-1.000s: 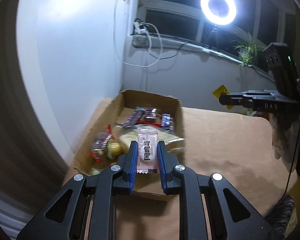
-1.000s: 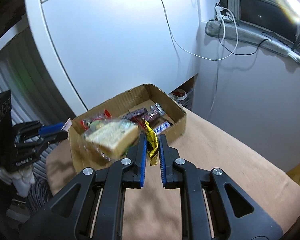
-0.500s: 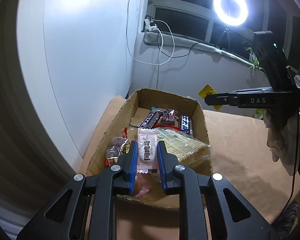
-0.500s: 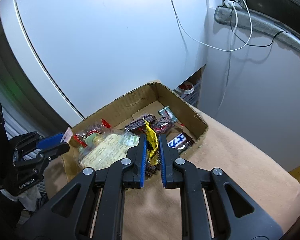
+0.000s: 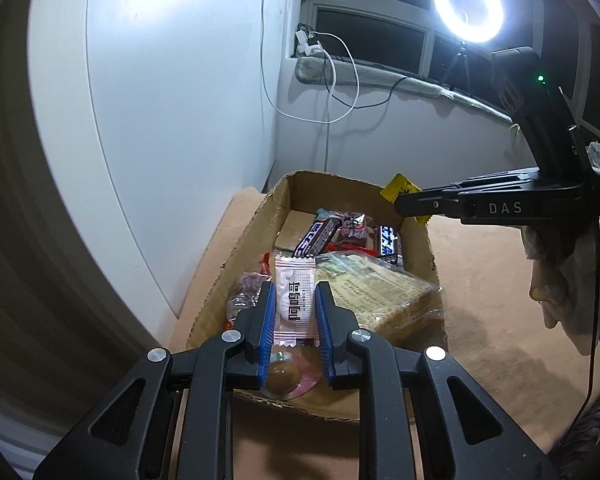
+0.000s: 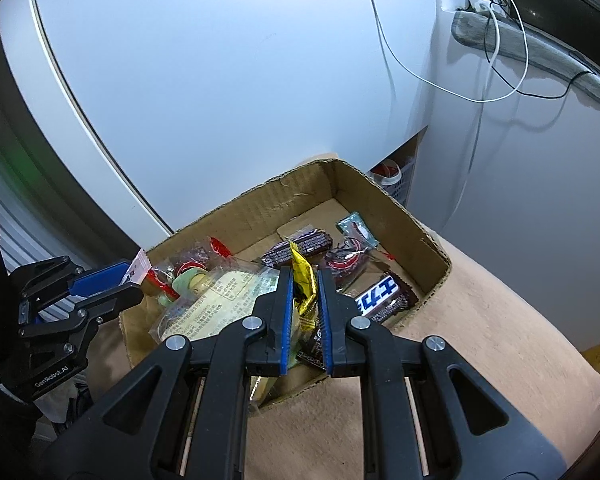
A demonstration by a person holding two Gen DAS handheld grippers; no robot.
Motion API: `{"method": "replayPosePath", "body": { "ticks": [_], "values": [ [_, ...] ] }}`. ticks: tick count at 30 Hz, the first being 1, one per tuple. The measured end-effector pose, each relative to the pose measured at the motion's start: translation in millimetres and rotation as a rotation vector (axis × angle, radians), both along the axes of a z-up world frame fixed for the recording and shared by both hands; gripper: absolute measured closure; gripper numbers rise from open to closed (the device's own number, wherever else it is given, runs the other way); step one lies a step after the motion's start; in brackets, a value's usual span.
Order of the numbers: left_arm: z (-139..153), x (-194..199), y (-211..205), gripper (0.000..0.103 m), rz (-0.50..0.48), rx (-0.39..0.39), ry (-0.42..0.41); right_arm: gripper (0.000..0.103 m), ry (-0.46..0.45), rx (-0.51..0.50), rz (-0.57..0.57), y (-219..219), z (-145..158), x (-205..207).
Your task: Organize snacks
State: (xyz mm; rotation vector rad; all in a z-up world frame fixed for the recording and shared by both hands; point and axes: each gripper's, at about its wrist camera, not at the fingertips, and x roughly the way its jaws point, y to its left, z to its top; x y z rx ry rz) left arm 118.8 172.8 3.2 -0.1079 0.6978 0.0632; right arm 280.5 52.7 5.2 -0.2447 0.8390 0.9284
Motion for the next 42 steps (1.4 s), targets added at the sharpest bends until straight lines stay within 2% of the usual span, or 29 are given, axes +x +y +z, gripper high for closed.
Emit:
{"method": "replayPosePath", "body": {
  "ticks": [4, 6, 7, 8, 9, 12, 13, 15, 16, 19, 22, 28, 30, 34, 36, 42],
  "values": [
    [1, -1, 1, 0.084, 0.006, 0.002, 0.001, 0.09, -0.005, -0.003, -0.006, 2, 0, -1],
    [1, 0, 1, 0.083, 0.006, 0.003, 0.001, 0.072, -0.009, -0.005, -0.012, 3, 0, -2],
    [1, 0, 1, 0.081, 0.008, 0.006, 0.001, 0.054, -0.018, -0.004, -0.019, 2, 1, -3],
    [2, -1, 0, 0.074, 0.01, 0.008, 0.001, 0.043, -0.031, 0.0, -0.028, 1, 2, -4],
    [2, -1, 0, 0.068, 0.011, 0.011, 0.0, 0.042, -0.039, 0.006, -0.032, 0, 4, -5],
    [4, -3, 0, 0.067, 0.015, 0.015, -0.005, 0.041, -0.038, 0.017, -0.037, -4, 8, -6],
    [5, -4, -1, 0.066, 0.018, 0.017, -0.007, 0.038, -0.042, 0.016, -0.042, -6, 9, -7],
    [6, -6, -2, 0.054, 0.022, 0.018, -0.012, 0.029, -0.057, 0.019, -0.049, -10, 12, -10],
    [7, -8, -3, 0.052, 0.024, 0.019, -0.016, 0.027, -0.065, 0.026, -0.055, -13, 14, -12],
    [11, -13, -6, 0.051, 0.031, 0.02, -0.027, 0.026, -0.074, 0.04, -0.064, -22, 18, -18],
    [15, -18, -9, 0.042, 0.042, 0.017, -0.039, 0.022, -0.088, 0.049, -0.071, -30, 22, -27],
    [22, -34, -18, 0.04, 0.054, 0.022, -0.057, 0.019, -0.105, 0.085, -0.097, -48, 30, -47],
    [25, -41, -21, 0.034, 0.061, 0.022, -0.067, 0.018, -0.131, 0.088, -0.108, -55, 32, -58],
    [30, -56, -29, 0.029, 0.078, 0.028, -0.089, 0.017, -0.182, 0.077, -0.165, -70, 31, -87],
    [31, -61, -33, 0.022, 0.093, 0.035, -0.094, 0.01, -0.185, 0.096, -0.183, -80, 29, -103],
    [28, -82, -41, 0.022, 0.144, 0.029, -0.108, 0.008, -0.222, 0.108, -0.25, -106, 23, -138]
  ]
}}
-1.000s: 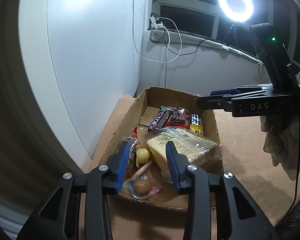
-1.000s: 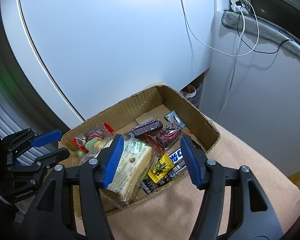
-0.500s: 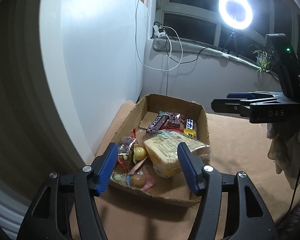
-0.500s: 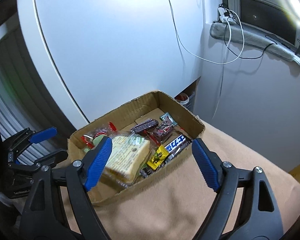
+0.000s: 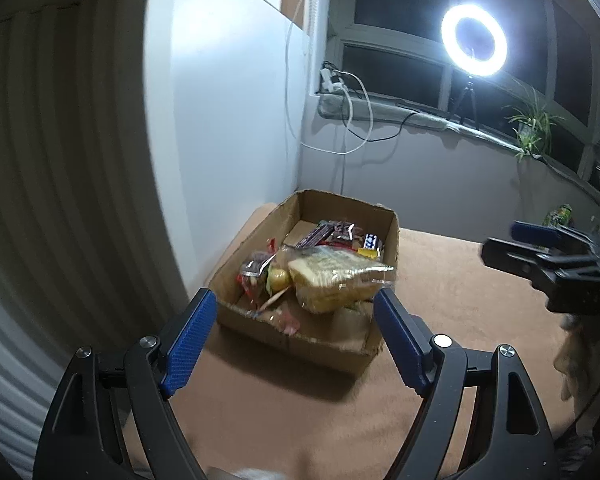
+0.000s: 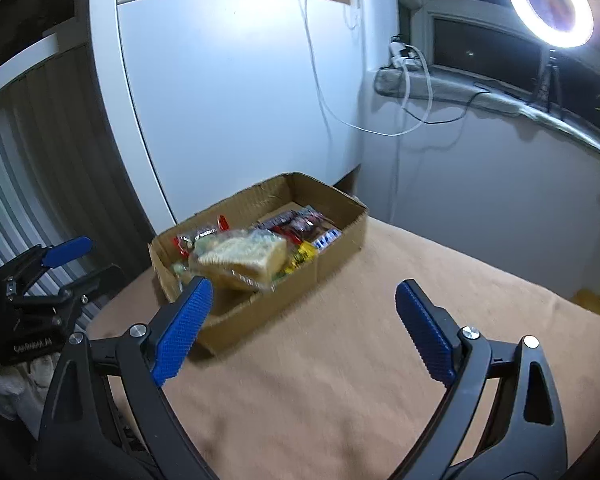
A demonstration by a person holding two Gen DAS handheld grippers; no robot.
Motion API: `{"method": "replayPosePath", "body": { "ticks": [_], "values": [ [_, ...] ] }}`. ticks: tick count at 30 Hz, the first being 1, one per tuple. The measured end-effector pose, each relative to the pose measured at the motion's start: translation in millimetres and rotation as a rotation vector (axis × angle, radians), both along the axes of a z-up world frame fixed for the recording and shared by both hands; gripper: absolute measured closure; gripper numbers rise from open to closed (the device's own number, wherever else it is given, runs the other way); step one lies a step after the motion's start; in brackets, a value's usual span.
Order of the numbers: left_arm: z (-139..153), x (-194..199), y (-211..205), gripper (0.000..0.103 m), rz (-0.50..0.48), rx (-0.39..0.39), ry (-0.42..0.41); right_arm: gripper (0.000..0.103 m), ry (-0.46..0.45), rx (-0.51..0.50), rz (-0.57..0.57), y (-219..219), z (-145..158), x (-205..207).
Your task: Organize snacks
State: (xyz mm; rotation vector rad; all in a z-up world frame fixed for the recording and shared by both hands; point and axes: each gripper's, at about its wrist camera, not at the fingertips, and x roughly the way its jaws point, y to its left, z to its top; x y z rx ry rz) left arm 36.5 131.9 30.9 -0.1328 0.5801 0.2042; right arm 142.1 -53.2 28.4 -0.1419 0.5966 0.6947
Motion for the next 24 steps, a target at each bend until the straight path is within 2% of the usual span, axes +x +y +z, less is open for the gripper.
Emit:
{"method": "replayPosePath", "body": {
  "ticks": [3, 5, 11, 24],
  "values": [
    [-1, -11, -5, 0.022, 0.027, -0.013, -0.012, 0.007, -0.003, 0.011, -0.031, -11, -3, -14],
    [-1, -17, -9, 0.022, 0.036, -0.01, -0.015, 0.0, -0.014, 0.006, -0.057, -15, -6, -24],
    [-3, -31, -16, 0.021, 0.064, -0.025, -0.031, 0.0, -0.036, -0.015, -0.107, -22, -17, -50],
    [-1, -42, -19, 0.021, 0.098, -0.03, -0.028, 0.0, 0.005, -0.018, -0.109, -27, -32, -58]
  ]
}}
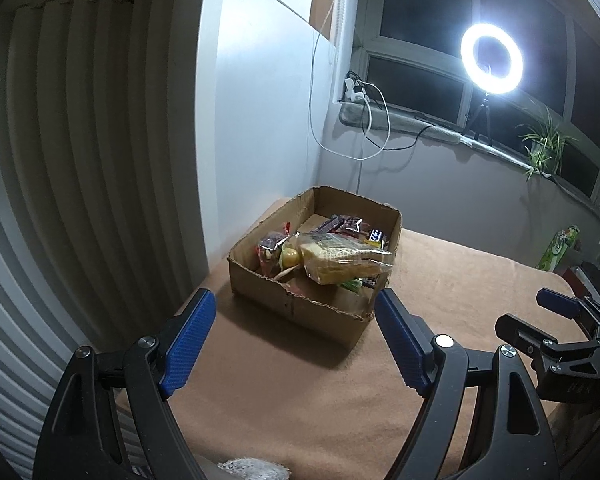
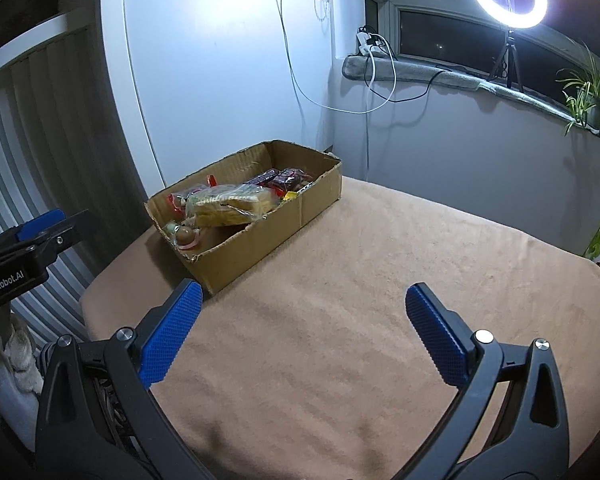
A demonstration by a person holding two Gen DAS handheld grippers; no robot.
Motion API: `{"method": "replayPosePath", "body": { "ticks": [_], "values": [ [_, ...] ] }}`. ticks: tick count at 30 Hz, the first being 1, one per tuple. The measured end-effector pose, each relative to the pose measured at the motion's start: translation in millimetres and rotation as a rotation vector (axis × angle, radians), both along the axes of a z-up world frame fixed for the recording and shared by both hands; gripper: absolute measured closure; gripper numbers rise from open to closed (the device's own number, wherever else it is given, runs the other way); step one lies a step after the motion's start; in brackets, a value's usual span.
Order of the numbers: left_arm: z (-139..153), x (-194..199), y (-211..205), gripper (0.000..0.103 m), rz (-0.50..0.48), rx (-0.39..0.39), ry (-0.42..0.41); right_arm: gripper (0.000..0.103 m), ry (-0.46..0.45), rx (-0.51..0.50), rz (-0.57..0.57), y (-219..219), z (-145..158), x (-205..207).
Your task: Organize snacks
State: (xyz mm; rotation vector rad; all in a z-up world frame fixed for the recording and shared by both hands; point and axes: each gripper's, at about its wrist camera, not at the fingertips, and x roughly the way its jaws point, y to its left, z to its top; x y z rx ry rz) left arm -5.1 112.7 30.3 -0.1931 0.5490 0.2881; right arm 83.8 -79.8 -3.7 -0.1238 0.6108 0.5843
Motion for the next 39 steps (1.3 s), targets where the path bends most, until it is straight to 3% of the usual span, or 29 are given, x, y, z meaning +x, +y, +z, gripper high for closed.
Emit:
{"method": "replayPosePath", "body": {
  "ticks": [39],
  "values": [
    [1, -3, -16, 0.021, -0.002, 0.05, 0.013, 0.0, 0.02, 0.002, -0.02, -7, -11, -4]
  ]
}}
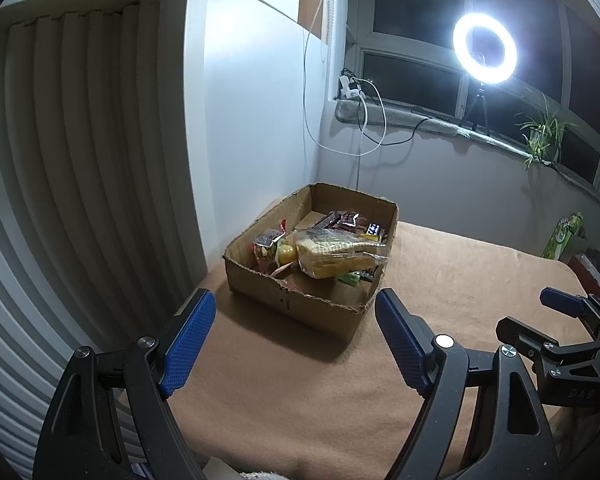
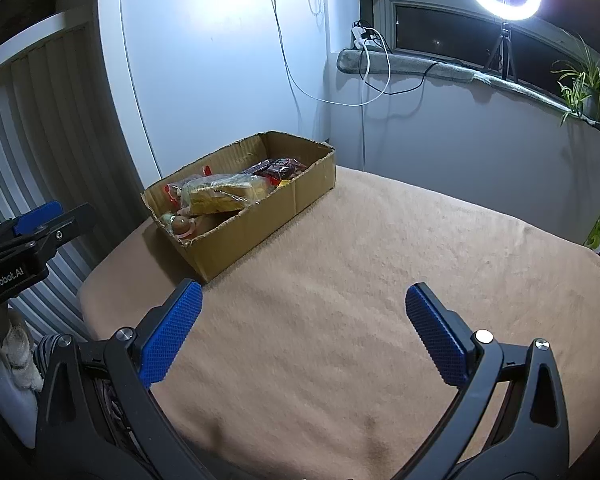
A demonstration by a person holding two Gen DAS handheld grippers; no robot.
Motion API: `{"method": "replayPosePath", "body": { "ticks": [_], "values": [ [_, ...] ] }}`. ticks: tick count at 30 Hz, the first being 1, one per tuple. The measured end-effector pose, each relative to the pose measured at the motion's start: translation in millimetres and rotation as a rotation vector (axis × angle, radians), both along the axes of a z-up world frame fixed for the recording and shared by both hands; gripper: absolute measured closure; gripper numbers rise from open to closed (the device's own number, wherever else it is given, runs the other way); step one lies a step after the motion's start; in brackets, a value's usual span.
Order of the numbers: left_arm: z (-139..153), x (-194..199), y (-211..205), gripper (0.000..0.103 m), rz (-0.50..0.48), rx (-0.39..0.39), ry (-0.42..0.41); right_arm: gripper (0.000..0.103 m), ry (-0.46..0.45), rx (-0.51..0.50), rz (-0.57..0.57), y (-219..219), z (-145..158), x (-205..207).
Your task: Organize snacks
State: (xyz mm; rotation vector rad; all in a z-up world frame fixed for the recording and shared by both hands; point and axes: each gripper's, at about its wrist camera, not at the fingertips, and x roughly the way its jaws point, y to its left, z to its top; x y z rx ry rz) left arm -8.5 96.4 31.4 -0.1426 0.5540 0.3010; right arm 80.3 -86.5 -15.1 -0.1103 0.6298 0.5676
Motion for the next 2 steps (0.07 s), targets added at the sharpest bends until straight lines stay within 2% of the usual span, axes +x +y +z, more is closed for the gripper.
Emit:
{"method": "replayPosePath", "body": {
  "ticks": [2],
  "values": [
    [-0.2, 0.2, -0.5, 0.021, -0.001, 0.003, -0.001, 0.0, -0.002, 0.002, -0.006, -0.9, -0.3, 0.0]
  ]
}}
